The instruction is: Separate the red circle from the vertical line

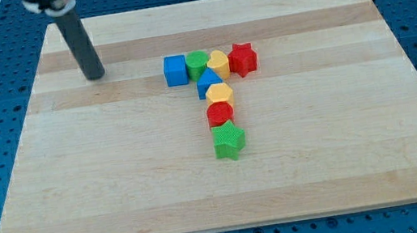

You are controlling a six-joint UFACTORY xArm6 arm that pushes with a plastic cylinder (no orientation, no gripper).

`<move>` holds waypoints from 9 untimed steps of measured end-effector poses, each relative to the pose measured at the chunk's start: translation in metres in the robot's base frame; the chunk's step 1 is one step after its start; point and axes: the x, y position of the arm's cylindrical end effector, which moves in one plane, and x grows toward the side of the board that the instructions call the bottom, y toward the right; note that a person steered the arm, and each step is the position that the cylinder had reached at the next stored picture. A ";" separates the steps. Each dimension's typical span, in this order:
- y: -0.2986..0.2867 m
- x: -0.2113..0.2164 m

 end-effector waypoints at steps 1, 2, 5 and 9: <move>0.029 0.045; 0.060 0.087; 0.173 0.106; 0.315 0.136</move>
